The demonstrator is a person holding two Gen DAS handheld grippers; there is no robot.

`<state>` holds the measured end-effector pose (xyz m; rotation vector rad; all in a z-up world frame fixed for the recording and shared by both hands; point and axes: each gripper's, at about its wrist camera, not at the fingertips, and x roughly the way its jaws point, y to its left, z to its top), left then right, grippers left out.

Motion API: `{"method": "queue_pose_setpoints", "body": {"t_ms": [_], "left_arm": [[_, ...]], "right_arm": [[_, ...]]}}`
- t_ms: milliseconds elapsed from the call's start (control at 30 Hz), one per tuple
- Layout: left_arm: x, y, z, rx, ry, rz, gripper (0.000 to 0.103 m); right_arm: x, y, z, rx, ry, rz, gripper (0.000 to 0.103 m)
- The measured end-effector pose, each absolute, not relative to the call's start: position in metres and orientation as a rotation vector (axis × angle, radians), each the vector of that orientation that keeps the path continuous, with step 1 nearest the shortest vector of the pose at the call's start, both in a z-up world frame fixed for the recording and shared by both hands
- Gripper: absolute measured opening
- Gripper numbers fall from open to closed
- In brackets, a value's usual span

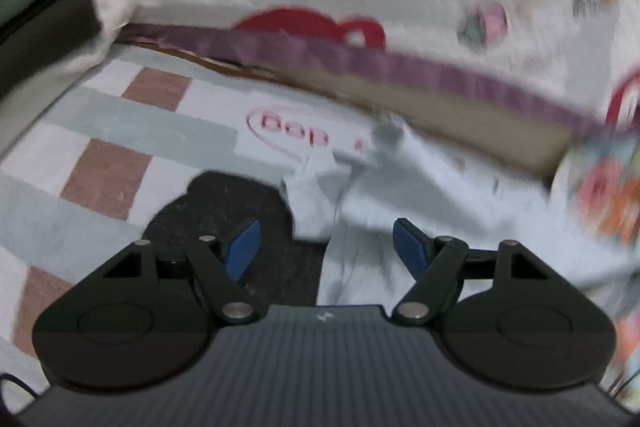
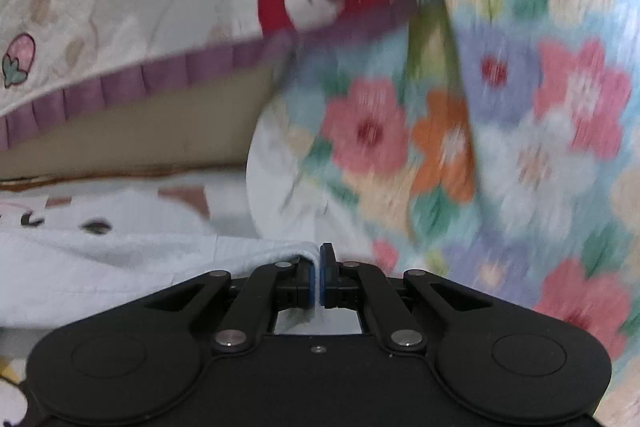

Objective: Fold clothes

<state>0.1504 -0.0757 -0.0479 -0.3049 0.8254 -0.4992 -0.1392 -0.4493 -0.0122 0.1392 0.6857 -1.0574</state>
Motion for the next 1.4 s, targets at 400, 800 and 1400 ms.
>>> {"method": "queue_pose_setpoints", "body": {"t_ms": [400,800,1400], "left_arm": [[0.177,-0.140,-0.036,-0.205,0.764,-0.540,0.082],[0.162,-0.170,-0.048,-0.086,0.740,-0.655,0.010],[0.142,-0.125,0.061,-0.159,0.407,-0.631,0.003]], "right_arm": [[-0.155,-0.454,-0.045,0.174,0.762,-0.946,0.002],[-0.125,-0.469,-0.063,0.291,0.907,-0.977,0.008],[-0.148,-0.454,-0.084,0.349,0.913,-1.039,0.039]]}}
